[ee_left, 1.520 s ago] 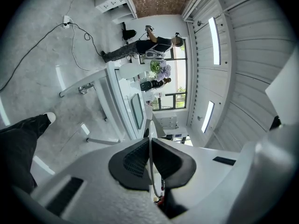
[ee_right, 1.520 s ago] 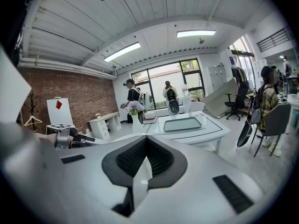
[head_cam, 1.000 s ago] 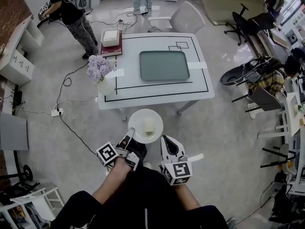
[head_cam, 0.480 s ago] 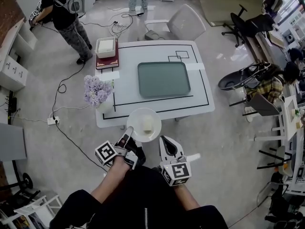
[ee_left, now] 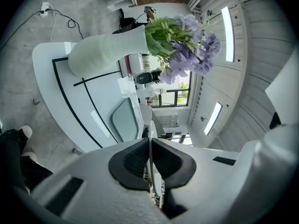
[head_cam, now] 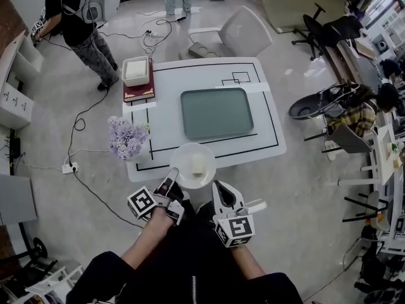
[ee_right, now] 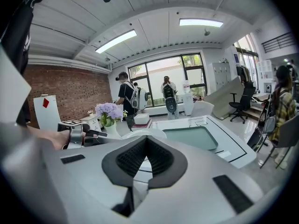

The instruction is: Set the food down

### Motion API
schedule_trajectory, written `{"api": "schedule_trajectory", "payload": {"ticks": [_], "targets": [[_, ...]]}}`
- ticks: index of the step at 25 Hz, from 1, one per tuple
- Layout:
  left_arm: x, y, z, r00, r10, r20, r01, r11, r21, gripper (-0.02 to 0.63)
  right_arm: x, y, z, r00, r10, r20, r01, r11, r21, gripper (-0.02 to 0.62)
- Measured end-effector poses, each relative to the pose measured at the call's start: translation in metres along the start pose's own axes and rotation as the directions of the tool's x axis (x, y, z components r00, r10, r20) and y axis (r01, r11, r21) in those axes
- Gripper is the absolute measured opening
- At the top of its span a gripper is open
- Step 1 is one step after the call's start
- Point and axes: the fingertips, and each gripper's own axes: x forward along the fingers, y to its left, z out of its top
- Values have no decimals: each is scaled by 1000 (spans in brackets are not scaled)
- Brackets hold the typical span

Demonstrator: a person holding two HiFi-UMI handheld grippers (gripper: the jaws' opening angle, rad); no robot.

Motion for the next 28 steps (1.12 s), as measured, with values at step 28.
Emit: {"api": "schedule_trajectory", "payload": {"ticks": [28], "targets": [[159, -23, 51, 982, 19, 186, -20, 1000, 3, 15, 135, -126, 77, 982, 185, -23, -186, 982, -34, 9]]}}
